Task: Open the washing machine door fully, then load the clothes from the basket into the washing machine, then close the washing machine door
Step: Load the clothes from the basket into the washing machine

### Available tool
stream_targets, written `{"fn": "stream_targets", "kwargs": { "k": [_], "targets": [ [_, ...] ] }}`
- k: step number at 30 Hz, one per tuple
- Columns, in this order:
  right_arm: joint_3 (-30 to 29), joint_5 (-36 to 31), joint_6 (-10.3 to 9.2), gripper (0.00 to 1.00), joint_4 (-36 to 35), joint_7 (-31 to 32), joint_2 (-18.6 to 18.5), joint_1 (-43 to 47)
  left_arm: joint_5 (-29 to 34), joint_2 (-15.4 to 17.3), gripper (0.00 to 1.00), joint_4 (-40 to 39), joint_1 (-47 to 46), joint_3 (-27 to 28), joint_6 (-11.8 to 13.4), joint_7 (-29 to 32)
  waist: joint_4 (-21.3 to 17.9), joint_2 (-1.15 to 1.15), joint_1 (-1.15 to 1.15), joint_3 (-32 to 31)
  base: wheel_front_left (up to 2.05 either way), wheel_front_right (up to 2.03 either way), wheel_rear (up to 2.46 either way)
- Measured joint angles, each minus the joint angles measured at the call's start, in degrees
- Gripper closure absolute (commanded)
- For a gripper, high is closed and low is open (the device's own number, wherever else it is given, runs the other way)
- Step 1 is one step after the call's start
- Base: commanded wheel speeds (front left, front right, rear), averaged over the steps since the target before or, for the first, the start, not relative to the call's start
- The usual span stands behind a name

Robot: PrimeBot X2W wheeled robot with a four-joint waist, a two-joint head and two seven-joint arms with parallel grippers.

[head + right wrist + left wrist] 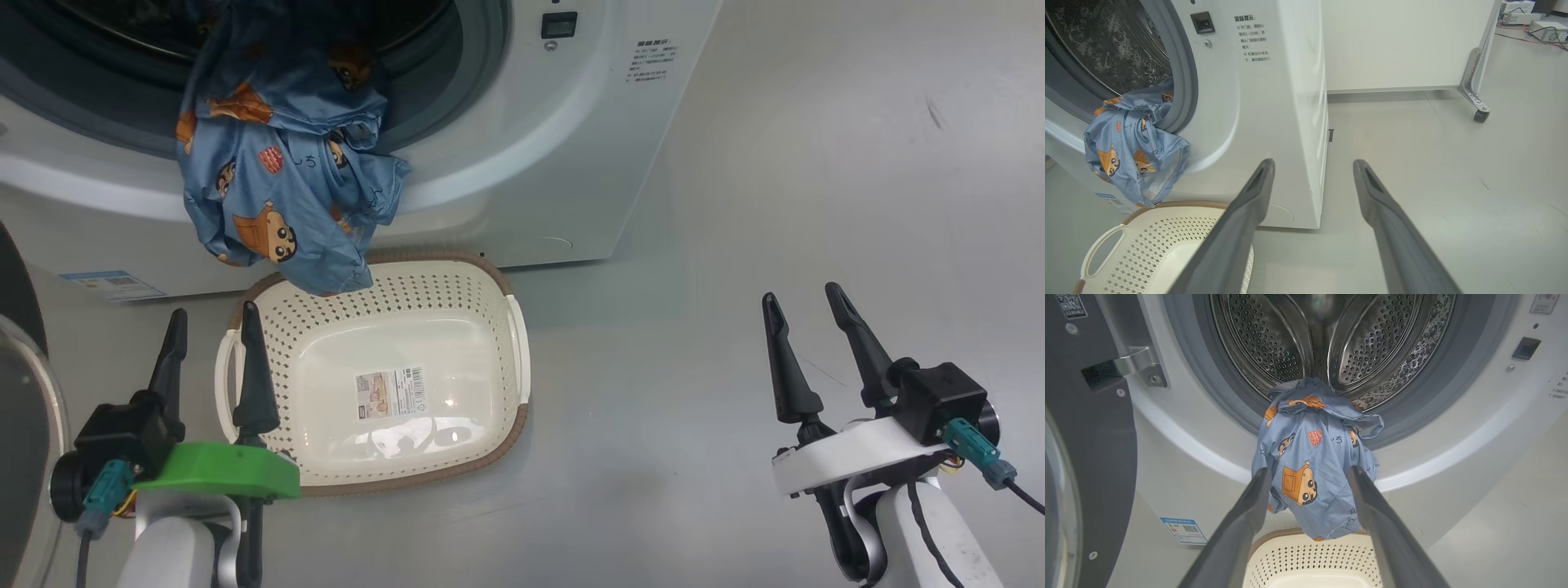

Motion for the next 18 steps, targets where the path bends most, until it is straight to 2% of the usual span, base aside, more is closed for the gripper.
{"fn": "stream_targets", "kwargs": {
  "k": [8,13,18],
  "targets": [
    [1.22,1.12,0.00,0.00,-0.26,0.00,-0.01,-0.57,0.05,0.81,0.00,-1.13,-0.28,1.37,0.99,0.13,-2.47,0.00,0.00,3.36,0.00,0.00,0.00],
    [2.47,1.89,-0.01,0.00,-0.78,0.00,0.01,-1.95,-2.86,0.77,0.00,-0.63,-2.74,3.09,0.90,1.43,-4.08,0.00,0.00,5.87,0.00,0.00,0.00],
    [4.03,2.52,-0.05,0.00,-0.89,0.00,0.02,-2.75,-2.93,3.11,0.00,-0.33,-7.12,4.66,0.90,2.37,-5.97,0.00,0.00,8.67,0.00,0.00,0.00]
  ]
}}
